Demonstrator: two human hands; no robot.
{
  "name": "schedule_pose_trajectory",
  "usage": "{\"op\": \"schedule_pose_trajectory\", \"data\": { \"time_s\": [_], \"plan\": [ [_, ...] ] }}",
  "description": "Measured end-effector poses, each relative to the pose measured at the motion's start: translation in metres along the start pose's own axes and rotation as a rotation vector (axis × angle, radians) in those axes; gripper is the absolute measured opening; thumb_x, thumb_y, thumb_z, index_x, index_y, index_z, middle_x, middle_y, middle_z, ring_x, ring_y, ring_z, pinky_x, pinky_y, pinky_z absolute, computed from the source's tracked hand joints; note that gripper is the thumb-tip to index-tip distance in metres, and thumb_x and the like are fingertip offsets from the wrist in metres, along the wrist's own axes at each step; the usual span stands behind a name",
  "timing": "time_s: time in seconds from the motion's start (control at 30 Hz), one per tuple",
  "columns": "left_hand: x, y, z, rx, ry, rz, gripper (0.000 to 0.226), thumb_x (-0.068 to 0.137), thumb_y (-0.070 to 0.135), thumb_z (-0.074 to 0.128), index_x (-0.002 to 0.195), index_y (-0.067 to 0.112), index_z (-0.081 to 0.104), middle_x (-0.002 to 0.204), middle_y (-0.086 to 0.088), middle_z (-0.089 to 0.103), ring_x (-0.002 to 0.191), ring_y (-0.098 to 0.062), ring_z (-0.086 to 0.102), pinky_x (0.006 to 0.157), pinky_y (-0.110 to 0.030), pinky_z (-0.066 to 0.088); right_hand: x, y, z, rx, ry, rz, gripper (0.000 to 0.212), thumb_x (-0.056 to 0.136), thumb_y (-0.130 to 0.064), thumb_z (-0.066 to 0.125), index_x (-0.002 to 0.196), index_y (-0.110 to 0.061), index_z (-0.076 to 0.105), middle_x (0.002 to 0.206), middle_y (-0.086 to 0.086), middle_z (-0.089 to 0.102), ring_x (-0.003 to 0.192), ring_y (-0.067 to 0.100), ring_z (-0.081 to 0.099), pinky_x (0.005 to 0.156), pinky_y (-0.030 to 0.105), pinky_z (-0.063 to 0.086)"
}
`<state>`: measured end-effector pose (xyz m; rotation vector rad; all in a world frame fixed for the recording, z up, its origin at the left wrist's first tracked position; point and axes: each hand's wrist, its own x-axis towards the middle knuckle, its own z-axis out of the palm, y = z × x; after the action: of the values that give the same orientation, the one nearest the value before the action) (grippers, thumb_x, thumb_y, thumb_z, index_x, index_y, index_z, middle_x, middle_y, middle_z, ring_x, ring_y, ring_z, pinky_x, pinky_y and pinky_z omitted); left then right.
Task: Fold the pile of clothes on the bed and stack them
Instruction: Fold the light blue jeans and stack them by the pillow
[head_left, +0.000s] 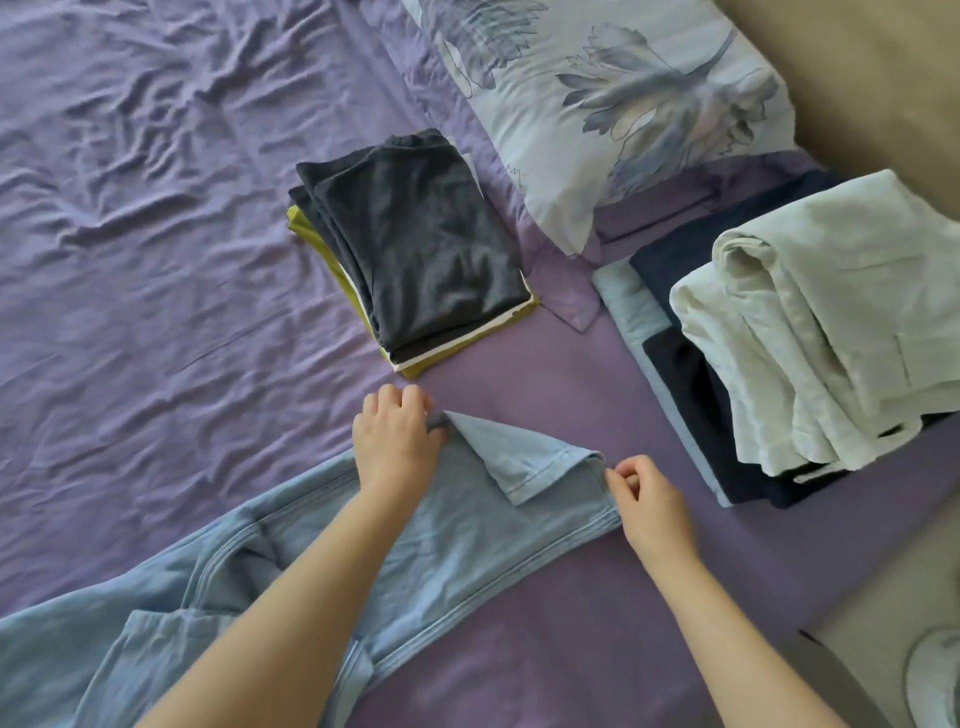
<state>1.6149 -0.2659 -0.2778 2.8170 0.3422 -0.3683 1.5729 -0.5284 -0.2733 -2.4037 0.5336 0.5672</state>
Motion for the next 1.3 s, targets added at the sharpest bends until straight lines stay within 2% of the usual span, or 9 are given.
{"op": "schedule_pose_trajectory", "data": {
  "time_s": [0.17,0.4,0.47,0.57,0.67,0.83,1.1,1.17,1.3],
  "plan": [
    [-0.02,0.029,0.01,-0.8,-0.23,-0.36,0.012,0.091,0.021,0.059,0.086,0.017,0.05,0.083,0.001,0.064,0.071,-0.018,0.065,0.064,-0.038,0.055,0.0,-0.001,-0.003,0.067,-0.005,0.008,0.014,0.093,-0.031,0.059,0.09,-0.019,0.055,0.077,-0.011,0.058,0.071,0.012,0.056,0.061,0.031,0.044],
    [-0.006,0.071,0.01,-1.544,-0.541,-0.443,0.028,0.1,0.004,0.04,0.125,0.013,0.048,0.118,-0.008,0.06,0.082,-0.022,0.07,0.077,-0.037,0.057,-0.011,-0.011,0.004,0.037,0.268,-0.164,0.014,0.088,-0.006,0.064,0.102,-0.006,0.065,0.102,0.005,0.06,0.097,0.026,0.055,0.085,0.035,0.043],
    [0.009,0.083,0.004,-1.513,-0.526,-0.363,0.044,0.1,0.004,0.041,0.14,0.02,0.038,0.132,-0.003,0.05,0.094,-0.019,0.063,0.078,-0.03,0.049,-0.013,-0.022,0.01,-0.055,0.332,-0.378,0.022,0.086,0.001,0.064,0.107,-0.003,0.066,0.112,0.01,0.063,0.103,0.03,0.056,0.091,0.036,0.043],
    [0.017,0.081,-0.002,-1.367,-0.449,-0.352,0.05,0.098,0.004,0.045,0.144,0.02,0.035,0.141,-0.005,0.046,0.104,-0.016,0.055,0.074,-0.022,0.043,-0.001,-0.045,0.029,-0.214,-0.013,-0.55,0.042,0.095,-0.01,0.055,0.137,-0.009,0.049,0.147,0.01,0.042,0.136,0.028,0.036,0.11,0.036,0.03],
    [-0.001,0.049,-0.002,-1.267,-0.391,-0.392,0.048,0.098,0.004,0.045,0.143,0.016,0.038,0.138,-0.005,0.05,0.114,-0.017,0.054,0.089,-0.027,0.045,0.025,-0.063,0.049,-0.543,-0.208,-0.566,0.054,0.1,-0.043,0.036,0.151,-0.032,0.018,0.161,-0.001,0.002,0.148,0.021,-0.002,0.115,0.045,0.015],
    [-0.046,-0.032,-0.006,-1.0,-0.219,-0.428,0.035,0.095,0.007,0.051,0.128,0.017,0.055,0.111,-0.002,0.063,0.088,-0.013,0.057,0.07,-0.022,0.046,0.023,-0.078,0.072,-0.643,-0.141,-0.413,0.061,0.098,-0.053,0.03,0.152,-0.035,0.007,0.161,0.002,-0.005,0.147,0.027,-0.01,0.116,0.047,0.009],
    [-0.126,-0.166,-0.051,-0.579,-0.055,-0.38,0.023,0.089,0.007,0.061,0.107,0.017,0.069,0.096,0.008,0.068,0.094,-0.013,0.062,0.076,-0.012,0.041,-0.082,-0.102,0.119,-0.574,-0.304,-0.49,0.056,0.098,-0.044,0.041,0.149,-0.026,0.026,0.161,0.004,0.004,0.148,0.022,0.0,0.116,0.038,0.013],
    [-0.142,-0.187,-0.058,-0.459,0.011,-0.324,0.025,0.083,0.002,0.066,0.106,0.01,0.071,0.101,-0.004,0.069,0.098,-0.023,0.061,0.083,-0.027,0.046,-0.118,-0.111,0.133,-0.476,-0.378,-0.563,0.05,0.098,-0.039,0.044,0.145,-0.024,0.037,0.159,0.003,0.014,0.147,0.019,0.006,0.115,0.036,0.016],
    [-0.171,-0.219,-0.062,-0.333,0.061,-0.472,0.033,0.082,0.019,0.071,0.115,0.015,0.068,0.117,-0.007,0.061,0.11,-0.031,0.053,0.092,-0.042,0.043,-0.176,-0.132,0.16,-0.244,-0.259,-0.699,0.027,0.091,-0.029,0.062,0.113,-0.015,0.066,0.118,0.006,0.062,0.112,0.031,0.057,0.092,0.04,0.045]
  ]
}}
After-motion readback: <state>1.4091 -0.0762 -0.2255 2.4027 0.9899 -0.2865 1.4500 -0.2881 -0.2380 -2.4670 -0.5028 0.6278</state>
